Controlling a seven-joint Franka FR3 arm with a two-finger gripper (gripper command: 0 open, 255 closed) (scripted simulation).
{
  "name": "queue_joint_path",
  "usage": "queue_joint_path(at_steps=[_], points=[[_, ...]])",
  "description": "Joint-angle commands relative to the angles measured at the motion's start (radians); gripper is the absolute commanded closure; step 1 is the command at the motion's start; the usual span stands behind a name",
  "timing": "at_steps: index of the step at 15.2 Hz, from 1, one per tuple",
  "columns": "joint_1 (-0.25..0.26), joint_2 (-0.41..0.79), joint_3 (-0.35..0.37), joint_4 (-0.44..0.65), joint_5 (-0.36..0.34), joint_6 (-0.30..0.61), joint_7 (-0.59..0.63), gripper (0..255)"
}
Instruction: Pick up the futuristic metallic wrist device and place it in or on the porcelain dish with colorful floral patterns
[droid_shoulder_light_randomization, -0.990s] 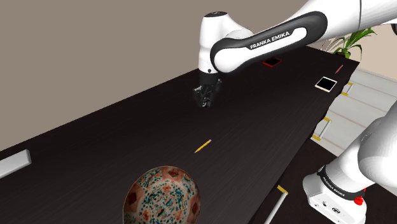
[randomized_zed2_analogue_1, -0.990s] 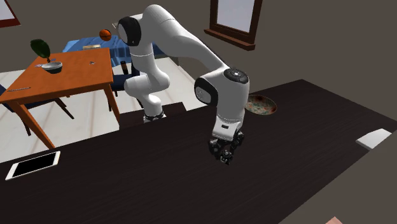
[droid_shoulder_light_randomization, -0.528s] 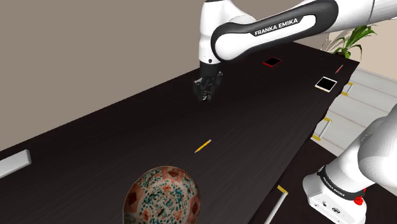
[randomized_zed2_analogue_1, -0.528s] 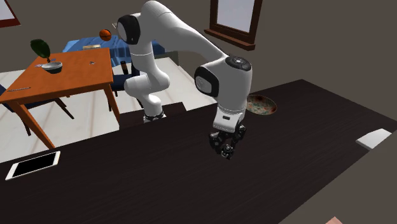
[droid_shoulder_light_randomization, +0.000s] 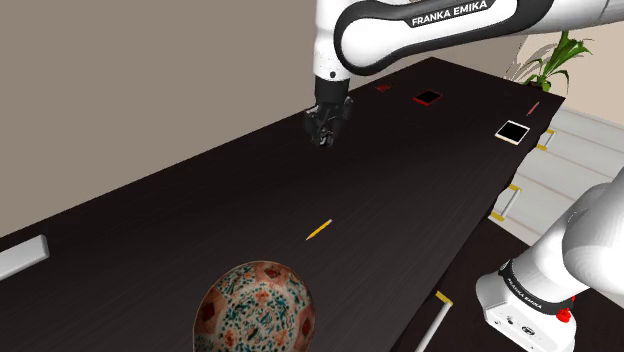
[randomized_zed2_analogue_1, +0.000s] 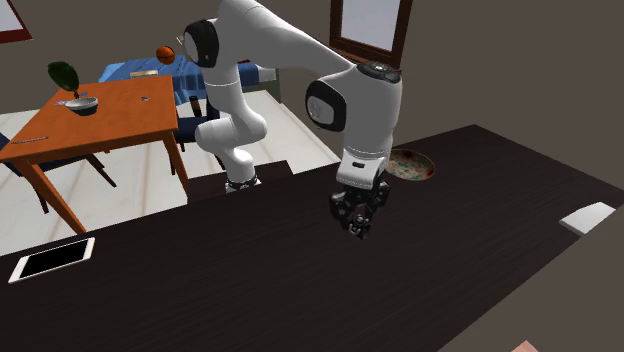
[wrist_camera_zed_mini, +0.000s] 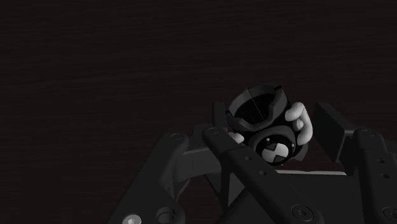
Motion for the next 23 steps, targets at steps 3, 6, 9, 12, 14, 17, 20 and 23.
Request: queue_joint_path(at_steps=[3,6,9,12,14,17,20,23], points=[[0.0,-0.008,0.0,0.042,0.003,-0.05,-0.002,255],[0.011,-0.02,0.01,0.051,0.007,-0.071,0.018,255],[0.044,-0.043,0.042,0.026,0.013,-0.067,0.081,255],[0.078,-0.057,0.075,0.012,0.018,-0.066,0.147,255],[0.101,-0.062,0.098,0.008,0.02,-0.067,0.193,255],[0.137,-0.061,0.133,0.011,0.019,-0.069,0.263,255],[0.173,-0.05,0.169,0.025,0.014,-0.073,0.337,255],[0.211,-0.029,0.204,0.049,0.002,-0.08,0.414,255]])
